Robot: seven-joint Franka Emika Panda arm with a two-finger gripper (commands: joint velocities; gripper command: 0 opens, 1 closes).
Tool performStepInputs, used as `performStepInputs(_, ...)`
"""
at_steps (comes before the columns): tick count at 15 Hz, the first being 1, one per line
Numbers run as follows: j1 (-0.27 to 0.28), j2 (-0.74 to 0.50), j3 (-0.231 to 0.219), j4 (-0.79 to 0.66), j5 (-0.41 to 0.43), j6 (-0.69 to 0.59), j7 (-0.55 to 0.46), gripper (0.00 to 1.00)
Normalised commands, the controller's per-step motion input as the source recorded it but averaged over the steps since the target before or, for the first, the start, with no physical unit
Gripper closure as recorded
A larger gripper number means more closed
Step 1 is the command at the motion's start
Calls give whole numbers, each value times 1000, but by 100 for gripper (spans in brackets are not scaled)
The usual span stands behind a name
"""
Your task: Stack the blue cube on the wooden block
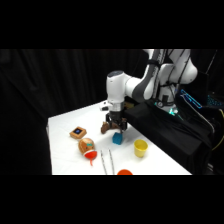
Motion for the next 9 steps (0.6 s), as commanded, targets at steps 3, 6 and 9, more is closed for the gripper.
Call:
performStepInputs(3, -92, 127, 90, -7, -62, 237, -120, 0)
performStepInputs(6, -89, 157, 74, 55, -133, 203, -84, 0)
performStepInputs(9, -113, 154, 103, 83, -115, 157, -129, 0)
